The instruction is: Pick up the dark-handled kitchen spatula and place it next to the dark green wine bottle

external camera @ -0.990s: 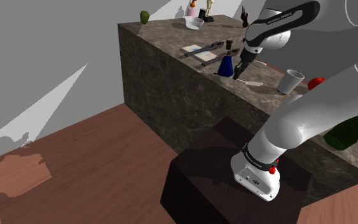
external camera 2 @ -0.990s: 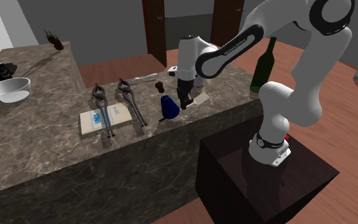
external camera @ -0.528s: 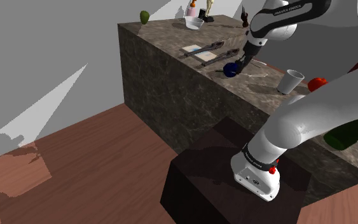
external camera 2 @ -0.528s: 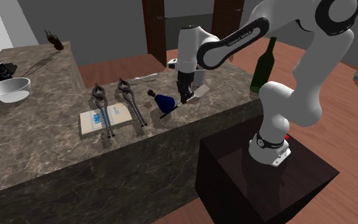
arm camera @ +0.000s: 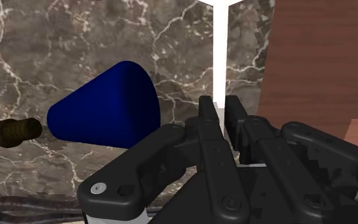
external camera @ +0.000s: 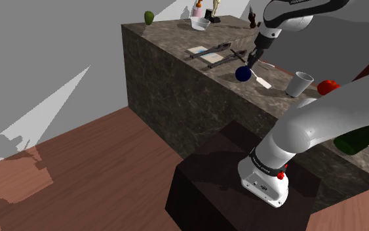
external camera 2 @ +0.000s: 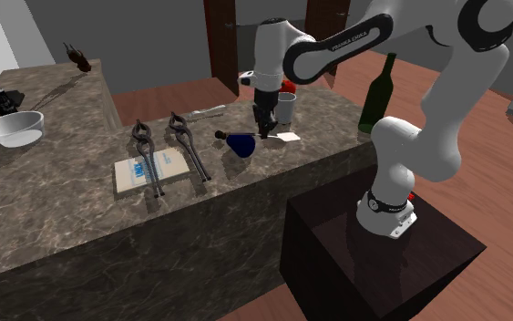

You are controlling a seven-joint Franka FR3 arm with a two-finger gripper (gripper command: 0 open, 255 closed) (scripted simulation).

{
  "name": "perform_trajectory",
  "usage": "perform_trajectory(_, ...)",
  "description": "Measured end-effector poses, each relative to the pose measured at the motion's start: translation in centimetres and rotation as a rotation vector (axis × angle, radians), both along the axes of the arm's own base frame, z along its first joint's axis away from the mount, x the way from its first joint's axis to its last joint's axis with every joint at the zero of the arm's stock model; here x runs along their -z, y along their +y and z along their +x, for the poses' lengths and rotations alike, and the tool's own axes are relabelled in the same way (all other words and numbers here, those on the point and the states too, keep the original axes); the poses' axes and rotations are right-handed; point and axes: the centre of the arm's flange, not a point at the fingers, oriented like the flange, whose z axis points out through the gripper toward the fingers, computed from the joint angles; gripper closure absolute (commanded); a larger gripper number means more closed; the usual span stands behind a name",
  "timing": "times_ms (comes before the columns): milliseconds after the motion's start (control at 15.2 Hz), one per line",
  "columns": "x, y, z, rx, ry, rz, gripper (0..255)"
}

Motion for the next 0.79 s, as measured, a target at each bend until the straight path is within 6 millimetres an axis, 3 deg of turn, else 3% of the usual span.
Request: perform_trajectory(792, -6.5, 0.0, -0.1, 0.0, 0.0, 0.0, 255)
